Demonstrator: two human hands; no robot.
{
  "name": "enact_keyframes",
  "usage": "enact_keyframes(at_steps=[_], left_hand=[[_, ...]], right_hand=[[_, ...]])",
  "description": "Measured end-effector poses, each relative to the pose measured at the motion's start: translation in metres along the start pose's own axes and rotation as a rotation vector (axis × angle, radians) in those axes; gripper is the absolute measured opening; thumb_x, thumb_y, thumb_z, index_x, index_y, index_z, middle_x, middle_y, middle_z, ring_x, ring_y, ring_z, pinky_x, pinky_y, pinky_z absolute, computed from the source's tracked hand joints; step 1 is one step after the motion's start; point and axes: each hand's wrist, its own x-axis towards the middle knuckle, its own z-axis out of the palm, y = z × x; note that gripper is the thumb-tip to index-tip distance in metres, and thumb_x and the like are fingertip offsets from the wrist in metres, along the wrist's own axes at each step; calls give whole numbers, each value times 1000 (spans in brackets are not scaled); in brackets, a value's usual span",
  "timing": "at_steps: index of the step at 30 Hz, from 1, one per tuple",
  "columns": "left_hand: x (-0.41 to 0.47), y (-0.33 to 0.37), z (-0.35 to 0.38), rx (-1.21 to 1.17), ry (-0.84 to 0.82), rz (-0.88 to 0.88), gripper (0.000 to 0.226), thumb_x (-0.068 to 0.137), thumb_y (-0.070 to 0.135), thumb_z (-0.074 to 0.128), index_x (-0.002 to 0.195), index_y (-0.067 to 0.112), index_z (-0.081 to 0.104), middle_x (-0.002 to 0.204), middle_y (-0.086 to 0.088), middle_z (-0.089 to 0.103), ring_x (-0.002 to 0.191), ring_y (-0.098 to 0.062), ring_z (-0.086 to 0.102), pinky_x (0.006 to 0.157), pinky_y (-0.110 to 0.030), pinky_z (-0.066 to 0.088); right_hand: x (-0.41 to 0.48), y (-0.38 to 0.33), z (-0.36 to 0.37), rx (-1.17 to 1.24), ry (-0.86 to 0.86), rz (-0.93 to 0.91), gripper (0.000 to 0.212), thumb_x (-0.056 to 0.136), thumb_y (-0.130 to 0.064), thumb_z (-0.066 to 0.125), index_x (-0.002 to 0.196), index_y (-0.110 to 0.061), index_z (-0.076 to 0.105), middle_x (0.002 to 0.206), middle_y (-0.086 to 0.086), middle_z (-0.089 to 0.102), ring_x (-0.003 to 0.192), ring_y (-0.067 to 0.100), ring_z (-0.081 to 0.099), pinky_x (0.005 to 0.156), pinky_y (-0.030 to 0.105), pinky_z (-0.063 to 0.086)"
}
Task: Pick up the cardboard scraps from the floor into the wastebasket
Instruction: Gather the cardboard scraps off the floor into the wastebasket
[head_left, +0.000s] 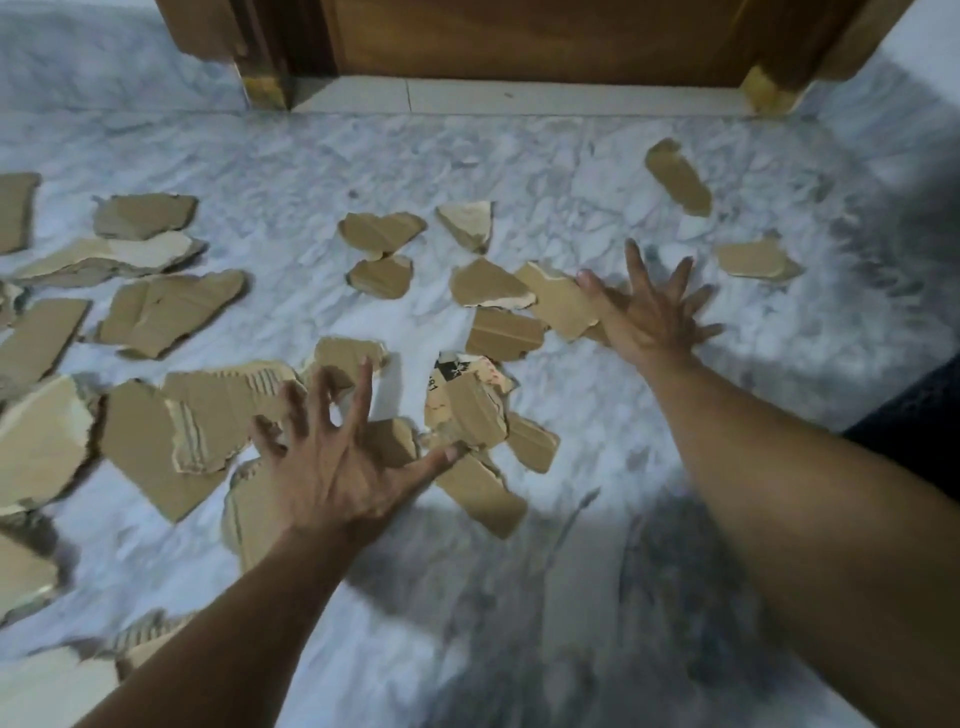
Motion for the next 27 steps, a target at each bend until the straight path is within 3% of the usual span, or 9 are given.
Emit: enact_keyframes(at_steps=[4,8,10,14,17,20,23,25,27], left_hand=[[8,9,-1,-21,95,2,127,58,107,17,160,33,-3,165,-16,17,146,-39,22,115,-53,22],[21,12,4,-102,58,-59,130,53,109,22,157,40,-12,168,-13,2,152,-43,-6,118,-65,-8],[26,12,5,-138,25,-73,126,55,108,20,155,41,-19,168,-13,-10,151,-45,-15,116,-66,-12],[28,5,4,-131,133,-20,111,76,94,25,161,26,1,164,-12,24,148,-37,21,117,-54,20],[28,-4,0,-204,242,19,102,81,82,35,161,23,11,157,-10,36,142,-33,29,113,-51,23],[29,-32,-10,-258,387,-93,85,86,70,31,160,34,13,163,-10,27,152,-34,13,118,-58,10],[33,-66,-10,-186,165,-263,87,86,82,16,159,40,-5,169,-12,-3,153,-41,-11,119,-63,-6],[31,-70,-4,-196,152,-207,84,91,71,12,161,27,0,168,-16,7,153,-42,2,122,-58,3],[29,-63,-6,-465,321,-153,74,95,51,22,160,16,19,161,-16,32,146,-38,31,116,-46,25]], right_hand=[[3,-27,9,-56,-207,-218,100,54,-108,14,147,-70,11,171,-3,1,155,39,-7,113,73,-10],[-40,-53,39,-4,-263,-456,75,77,-94,29,145,-64,31,169,-14,9,157,24,-7,116,63,-17],[-66,-57,53,40,-244,-550,66,85,-81,32,144,-53,40,167,-12,19,157,18,3,119,59,-14],[-110,-70,68,355,-227,-544,68,91,-77,28,143,-36,41,150,-6,46,146,15,32,124,48,1],[-121,-78,67,423,-214,-461,88,85,-85,33,155,-32,29,157,-1,40,148,15,25,125,43,5],[-122,-88,73,279,-167,-506,113,70,-96,27,160,-28,19,160,5,35,150,22,20,122,42,3],[-121,-100,83,205,-191,-486,122,64,-103,17,162,-31,13,168,5,21,155,28,7,123,52,-5],[-126,-112,91,155,-188,-495,117,67,-100,23,162,-32,13,169,4,15,156,29,3,123,54,-5],[-130,-120,100,77,-117,-565,107,72,-92,37,159,-32,20,167,1,22,154,30,10,123,56,4]])
